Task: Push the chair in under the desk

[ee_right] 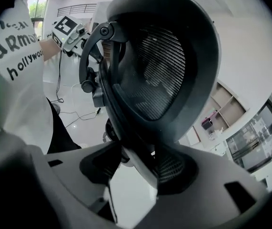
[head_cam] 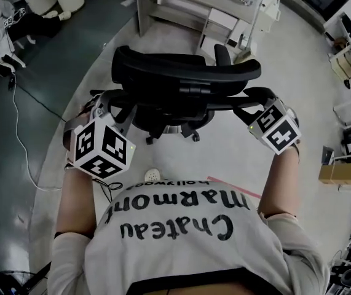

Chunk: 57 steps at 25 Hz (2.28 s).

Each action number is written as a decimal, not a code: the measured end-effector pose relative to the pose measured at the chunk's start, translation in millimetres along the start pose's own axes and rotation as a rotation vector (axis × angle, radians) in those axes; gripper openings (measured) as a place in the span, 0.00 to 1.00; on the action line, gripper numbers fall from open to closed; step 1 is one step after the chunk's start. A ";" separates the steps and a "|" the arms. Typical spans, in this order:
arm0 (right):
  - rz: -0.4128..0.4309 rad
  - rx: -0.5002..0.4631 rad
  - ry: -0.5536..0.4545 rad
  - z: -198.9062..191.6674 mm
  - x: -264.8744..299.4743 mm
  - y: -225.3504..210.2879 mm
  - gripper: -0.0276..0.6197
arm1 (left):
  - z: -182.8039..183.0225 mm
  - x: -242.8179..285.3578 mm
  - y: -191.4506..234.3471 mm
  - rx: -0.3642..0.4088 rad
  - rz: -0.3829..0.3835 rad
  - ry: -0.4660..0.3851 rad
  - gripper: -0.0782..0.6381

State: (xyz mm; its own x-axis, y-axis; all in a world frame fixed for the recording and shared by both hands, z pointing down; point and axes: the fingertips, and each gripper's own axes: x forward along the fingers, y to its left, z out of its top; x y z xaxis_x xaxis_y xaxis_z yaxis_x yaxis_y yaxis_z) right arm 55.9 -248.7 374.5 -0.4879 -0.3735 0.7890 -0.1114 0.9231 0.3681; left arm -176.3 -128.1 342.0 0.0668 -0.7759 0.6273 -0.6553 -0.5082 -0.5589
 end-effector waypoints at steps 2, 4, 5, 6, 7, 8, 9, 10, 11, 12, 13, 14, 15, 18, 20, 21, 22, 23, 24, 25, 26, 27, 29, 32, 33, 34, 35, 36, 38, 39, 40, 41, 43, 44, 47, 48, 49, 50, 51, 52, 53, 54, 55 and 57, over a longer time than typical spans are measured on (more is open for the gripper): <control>-0.021 -0.003 0.006 14.8 13.7 -17.7 0.39 | -4.7 13.0 25.5 0.025 0.001 0.003 0.24; -0.033 -0.004 0.005 31.1 27.8 -37.0 0.39 | -8.9 25.5 54.0 0.038 0.009 0.002 0.29; -0.036 -0.004 0.005 38.7 34.5 -46.4 0.39 | -10.8 31.8 67.4 0.038 0.009 -0.002 0.30; -0.040 -0.004 0.003 45.6 40.9 -55.9 0.39 | -11.9 38.4 80.3 0.037 0.010 -0.008 0.30; -0.046 -0.003 0.001 51.7 47.2 -65.8 0.39 | -12.3 45.4 92.4 0.037 0.017 -0.013 0.31; -0.053 -0.004 -0.002 57.0 53.5 -75.7 0.39 | -12.1 52.5 103.3 0.039 0.029 -0.015 0.31; -0.058 -0.006 -0.006 61.4 59.9 -85.3 0.39 | -11.9 59.9 112.5 0.042 0.046 -0.011 0.31; -0.059 -0.010 -0.011 64.7 66.3 -94.4 0.39 | -11.7 67.3 119.9 0.045 0.065 -0.004 0.31; -0.055 -0.015 -0.016 66.9 72.6 -102.9 0.39 | -11.3 74.9 125.9 0.046 0.080 0.006 0.31; -0.046 -0.020 -0.023 68.3 78.4 -111.0 0.39 | -10.4 82.5 131.4 0.048 0.092 0.015 0.30; -0.035 -0.025 -0.032 69.9 83.8 -119.0 0.39 | -9.1 89.9 137.6 0.048 0.101 0.024 0.30; -0.023 -0.029 -0.040 72.0 89.0 -126.5 0.39 | -8.1 96.7 144.5 0.045 0.107 0.031 0.29; -0.012 -0.035 -0.048 74.7 94.4 -132.7 0.38 | -8.4 102.9 151.4 0.035 0.111 0.040 0.29; 0.013 -0.067 -0.076 85.8 110.4 -148.5 0.37 | -15.5 119.1 169.7 -0.035 0.100 0.059 0.29; 0.018 -0.092 -0.093 95.7 120.1 -163.1 0.36 | -19.5 129.6 186.2 -0.089 0.089 0.056 0.29; 0.020 -0.103 -0.098 101.4 125.4 -171.0 0.36 | -21.3 134.4 197.1 -0.113 0.091 0.056 0.29; 0.023 -0.111 -0.100 106.9 131.2 -178.6 0.36 | -23.0 139.0 209.1 -0.134 0.103 0.060 0.32; 0.029 -0.119 -0.100 111.8 137.7 -186.1 0.35 | -24.7 144.2 222.0 -0.151 0.122 0.066 0.37; 0.035 -0.129 -0.101 116.8 145.2 -194.5 0.35 | -26.3 150.9 235.2 -0.162 0.145 0.072 0.42; 0.038 -0.138 -0.106 122.8 153.7 -204.6 0.34 | -27.9 159.4 249.0 -0.170 0.168 0.076 0.43; 0.036 -0.143 -0.116 129.9 163.0 -215.9 0.34 | -29.2 169.0 263.2 -0.176 0.189 0.078 0.43; 0.030 -0.142 -0.128 137.0 171.9 -227.0 0.35 | -30.4 178.4 276.8 -0.180 0.209 0.082 0.43; 0.016 -0.128 -0.144 146.1 185.0 -242.1 0.35 | -32.7 192.2 293.6 -0.182 0.234 0.097 0.41; 0.023 -0.118 -0.144 148.2 190.0 -245.8 0.35 | -35.1 195.9 293.4 -0.168 0.255 0.126 0.38; 0.026 -0.120 -0.141 149.4 189.0 -245.9 0.35 | -35.0 194.4 293.0 -0.167 0.262 0.127 0.38; 0.027 -0.121 -0.138 150.8 187.3 -246.7 0.35 | -34.3 193.3 293.8 -0.171 0.266 0.121 0.38; 0.024 -0.117 -0.137 152.2 185.6 -248.2 0.36 | -33.1 193.5 295.9 -0.179 0.263 0.106 0.37; 0.019 -0.108 -0.138 154.0 184.4 -249.9 0.36 | -32.3 194.6 299.1 -0.189 0.252 0.084 0.37; 0.011 -0.084 -0.140 161.8 187.4 -252.3 0.36 | -35.8 196.7 309.0 -0.215 0.222 0.040 0.37; 0.010 -0.073 -0.135 167.7 191.8 -252.9 0.36 | -40.6 197.5 315.4 -0.228 0.208 0.021 0.37; 0.010 -0.064 -0.125 173.9 197.3 -253.5 0.36 | -46.2 199.1 322.4 -0.237 0.195 0.006 0.37; 0.009 -0.055 -0.109 179.7 202.8 -254.8 0.36 | -51.3 201.9 329.5 -0.239 0.183 -0.008 0.37; -0.002 -0.035 -0.074 189.7 212.5 -260.3 0.36 | -58.3 210.8 344.4 -0.218 0.157 -0.028 0.37; -0.010 -0.020 -0.060 193.9 216.7 -263.0 0.36 | -60.9 215.8 352.3 -0.201 0.142 -0.034 0.38; -0.028 0.042 -0.029 204.1 226.4 -262.9 0.37 | -70.5 227.7 374.3 -0.153 0.082 -0.044 0.43; -0.036 0.062 -0.025 208.6 228.4 -262.6 0.37 | -73.5 230.9 382.7 -0.138 0.065 -0.052 0.45; -0.047 0.080 -0.024 214.6 230.5 -263.7 0.37 | -76.1 233.9 392.2 -0.122 0.055 -0.064 0.45; -0.060 0.095 -0.026 221.6 233.2 -265.2 0.38 | -79.1 236.7 402.1 -0.108 0.050 -0.077 0.45; -0.071 0.108 -0.029 228.9 236.7 -266.4 0.38 | -83.0 239.3 411.5 -0.097 0.047 -0.091 0.46; -0.080 0.119 -0.031 236.2 240.8 -266.7 0.38 | -88.0 241.6 419.9 -0.093 0.044 -0.103 0.46; -0.086 0.127 -0.031 242.9 245.3 -266.2 0.38 | -93.6 243.8 427.6 -0.093 0.039 -0.112 0.46; -0.091 0.133 -0.030 249.1 249.5 -265.5 0.38 | -99.1 246.2 435.1 -0.096 0.033 -0.121 0.47; -0.098 0.139 -0.027 254.7 253.2 -265.4 0.38 | -103.7 249.0 442.8 -0.100 0.028 -0.130 0.48; -0.113 0.155 -0.022 264.6 259.3 -266.2 0.38 | -110.6 255.5 458.4 -0.104 0.021 -0.150 0.49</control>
State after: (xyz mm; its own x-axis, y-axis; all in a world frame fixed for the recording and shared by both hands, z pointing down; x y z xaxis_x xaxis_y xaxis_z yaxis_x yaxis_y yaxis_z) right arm -270.0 -567.0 351.0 -0.4832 -0.4751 0.7353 -0.2975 0.8791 0.3725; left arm -542.9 -518.0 306.0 0.1590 -0.8368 0.5239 -0.7317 -0.4562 -0.5065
